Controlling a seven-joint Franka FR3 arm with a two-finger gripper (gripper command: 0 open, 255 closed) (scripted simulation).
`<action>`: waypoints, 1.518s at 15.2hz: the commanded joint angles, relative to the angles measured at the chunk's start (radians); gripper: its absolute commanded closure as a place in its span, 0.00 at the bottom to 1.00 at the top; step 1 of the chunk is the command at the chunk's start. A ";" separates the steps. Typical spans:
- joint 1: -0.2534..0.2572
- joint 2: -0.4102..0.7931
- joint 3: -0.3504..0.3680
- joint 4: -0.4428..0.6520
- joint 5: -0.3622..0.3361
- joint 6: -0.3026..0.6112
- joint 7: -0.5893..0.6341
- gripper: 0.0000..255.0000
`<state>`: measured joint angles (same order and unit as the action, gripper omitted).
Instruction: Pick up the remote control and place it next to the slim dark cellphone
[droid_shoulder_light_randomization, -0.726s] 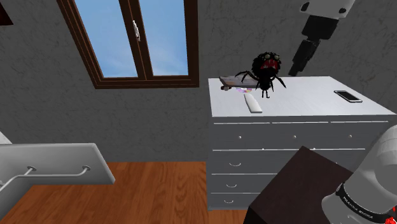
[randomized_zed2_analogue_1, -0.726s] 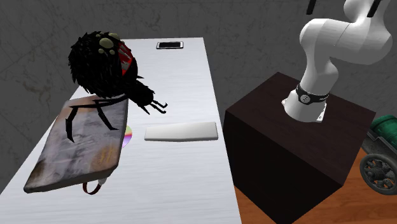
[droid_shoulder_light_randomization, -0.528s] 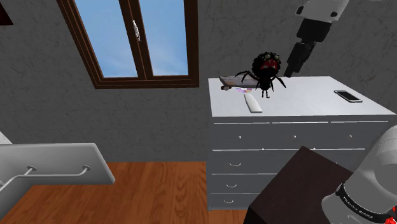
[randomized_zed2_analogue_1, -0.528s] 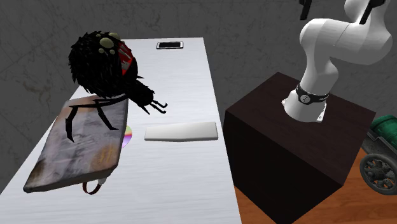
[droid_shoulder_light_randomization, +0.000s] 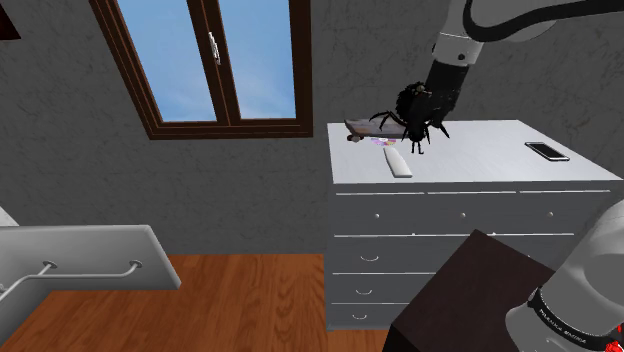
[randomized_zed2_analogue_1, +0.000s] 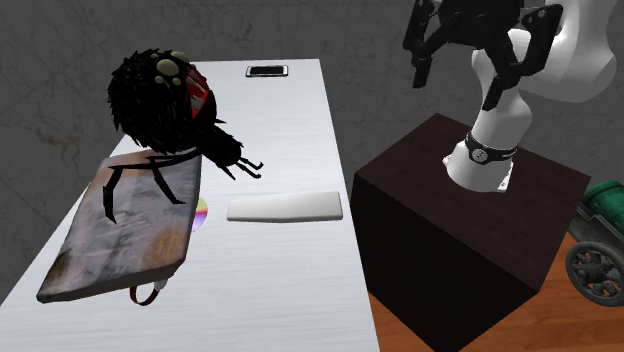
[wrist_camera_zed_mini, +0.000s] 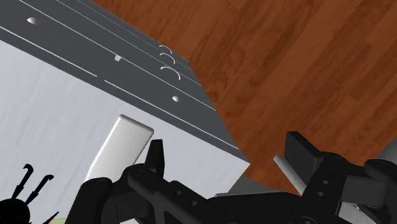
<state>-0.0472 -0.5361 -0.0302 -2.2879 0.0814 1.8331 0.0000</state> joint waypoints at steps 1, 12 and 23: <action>-0.017 0.067 0.000 0.017 -0.007 0.045 0.035 0.00; -0.093 0.433 -0.021 0.148 -0.046 0.236 0.226 0.00; -0.149 0.760 -0.080 0.343 -0.057 0.324 0.380 0.00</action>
<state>-0.1904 0.2062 -0.1044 -1.9602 0.0236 2.1566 0.3765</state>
